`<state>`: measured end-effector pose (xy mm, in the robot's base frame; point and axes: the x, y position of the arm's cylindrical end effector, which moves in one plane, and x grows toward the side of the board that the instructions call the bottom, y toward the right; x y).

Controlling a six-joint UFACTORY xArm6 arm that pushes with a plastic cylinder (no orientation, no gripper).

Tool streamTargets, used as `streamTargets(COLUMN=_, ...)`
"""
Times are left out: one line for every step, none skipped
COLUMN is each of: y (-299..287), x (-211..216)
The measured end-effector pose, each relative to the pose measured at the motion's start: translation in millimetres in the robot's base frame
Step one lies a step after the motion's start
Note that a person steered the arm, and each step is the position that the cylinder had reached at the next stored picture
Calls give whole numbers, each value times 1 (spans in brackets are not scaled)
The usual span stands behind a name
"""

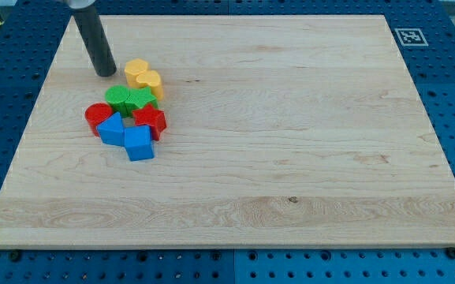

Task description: Slide the yellow hexagon down a bit

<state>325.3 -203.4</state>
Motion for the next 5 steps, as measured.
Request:
streamTargets(y=48, x=-8)
streamTargets(y=94, x=-8)
streamTargets(y=95, x=-5)
streamTargets(y=77, x=9)
streamTargets(y=57, x=23)
